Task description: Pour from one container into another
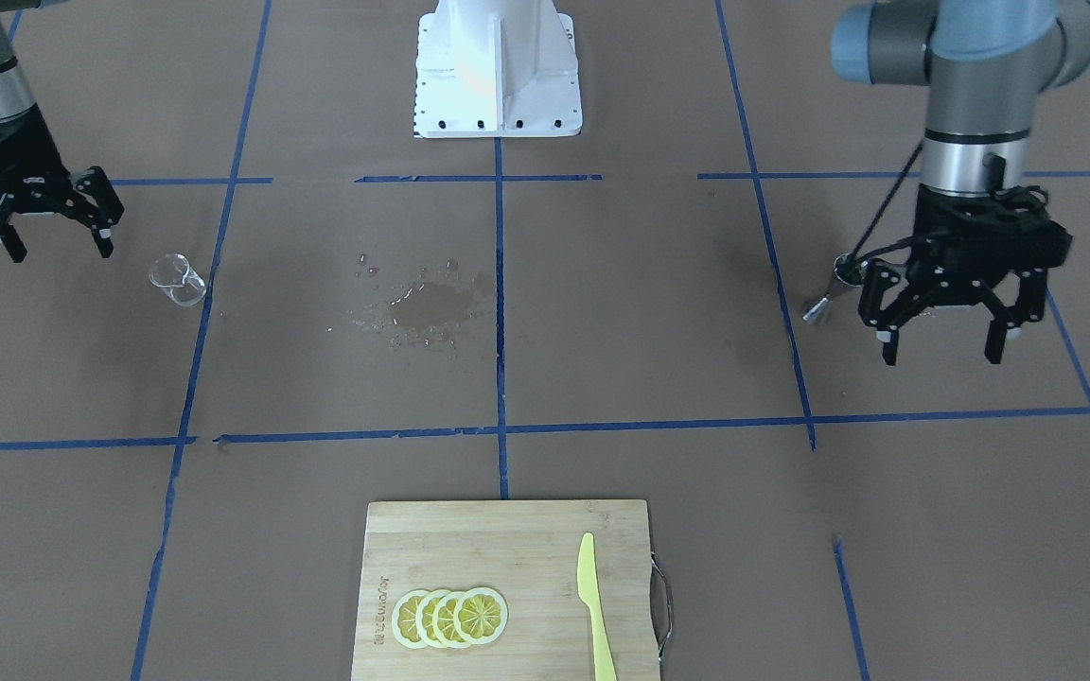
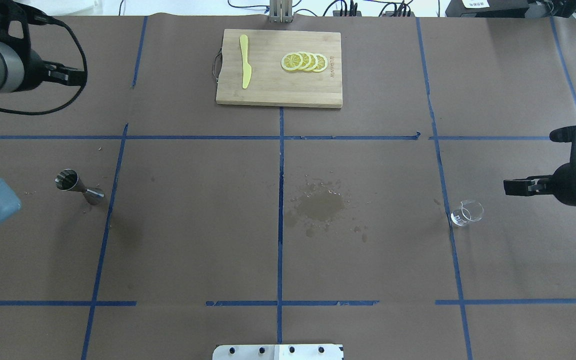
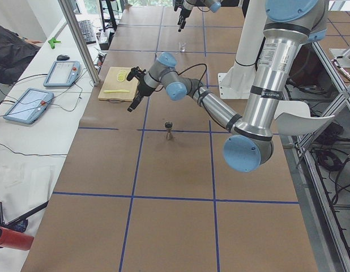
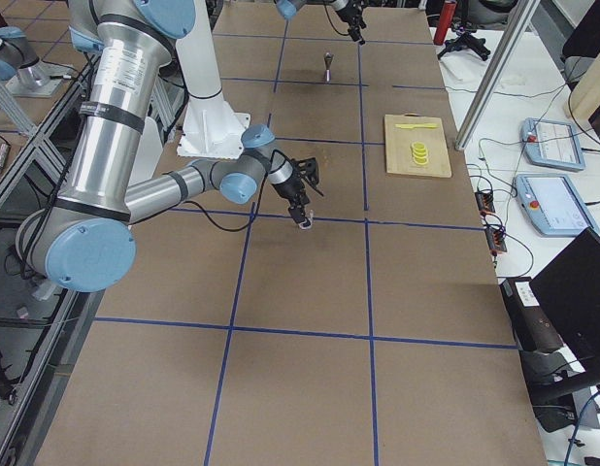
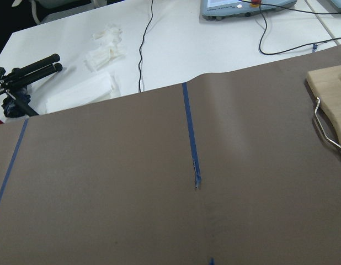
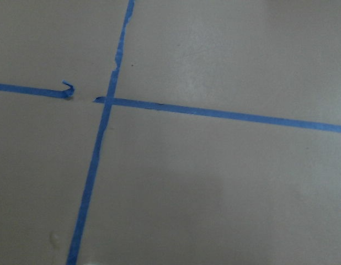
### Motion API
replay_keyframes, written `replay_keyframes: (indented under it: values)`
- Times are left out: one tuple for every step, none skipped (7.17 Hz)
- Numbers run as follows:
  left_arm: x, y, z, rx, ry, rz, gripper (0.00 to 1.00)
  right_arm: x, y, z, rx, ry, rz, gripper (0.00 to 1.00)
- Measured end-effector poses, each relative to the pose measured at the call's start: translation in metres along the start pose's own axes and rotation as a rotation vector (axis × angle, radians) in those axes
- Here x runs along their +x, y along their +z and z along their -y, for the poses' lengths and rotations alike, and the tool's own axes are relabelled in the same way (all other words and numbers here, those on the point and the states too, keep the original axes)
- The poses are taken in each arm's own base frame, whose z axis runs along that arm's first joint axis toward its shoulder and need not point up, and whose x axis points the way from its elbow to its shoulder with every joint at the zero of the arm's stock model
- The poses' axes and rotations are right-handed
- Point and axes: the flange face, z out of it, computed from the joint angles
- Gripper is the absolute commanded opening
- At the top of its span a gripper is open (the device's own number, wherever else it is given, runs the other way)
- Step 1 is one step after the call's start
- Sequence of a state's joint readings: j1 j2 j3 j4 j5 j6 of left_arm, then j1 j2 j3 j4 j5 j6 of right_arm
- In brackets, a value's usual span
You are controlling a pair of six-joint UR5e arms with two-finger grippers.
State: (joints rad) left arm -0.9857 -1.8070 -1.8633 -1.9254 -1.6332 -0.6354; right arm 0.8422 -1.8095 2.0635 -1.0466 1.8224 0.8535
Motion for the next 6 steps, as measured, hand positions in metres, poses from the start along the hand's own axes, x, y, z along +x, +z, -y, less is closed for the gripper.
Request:
replay_keyframes:
  values:
    - [-0.048, 0.016, 0.006, -0.041, 0.049, -0.014, 1.0, 0.037, 0.003, 0.021, -0.044, -0.028, 0.032, 1.0]
    - [-0.093, 0.026, 0.004, -0.093, 0.095, -0.033, 1.0, 0.069, 0.006, 0.032, -0.079, -0.051, 0.047, 1.0]
    - [-0.137, 0.03, -0.006, -0.141, 0.149, -0.05, 1.0, 0.093, 0.006, 0.037, -0.126, -0.072, 0.053, 1.0]
    - [-0.175, 0.031, -0.019, -0.184, 0.203, -0.071, 1.0, 0.114, 0.002, 0.044, -0.186, -0.098, 0.053, 1.0]
    - [-0.209, 0.032, -0.038, -0.225, 0.256, -0.098, 1.0, 0.135, -0.005, 0.052, -0.248, -0.132, 0.05, 1.0]
    - [-0.242, 0.032, -0.06, -0.262, 0.309, -0.134, 1.0, 0.158, -0.013, 0.057, -0.291, -0.172, 0.049, 1.0]
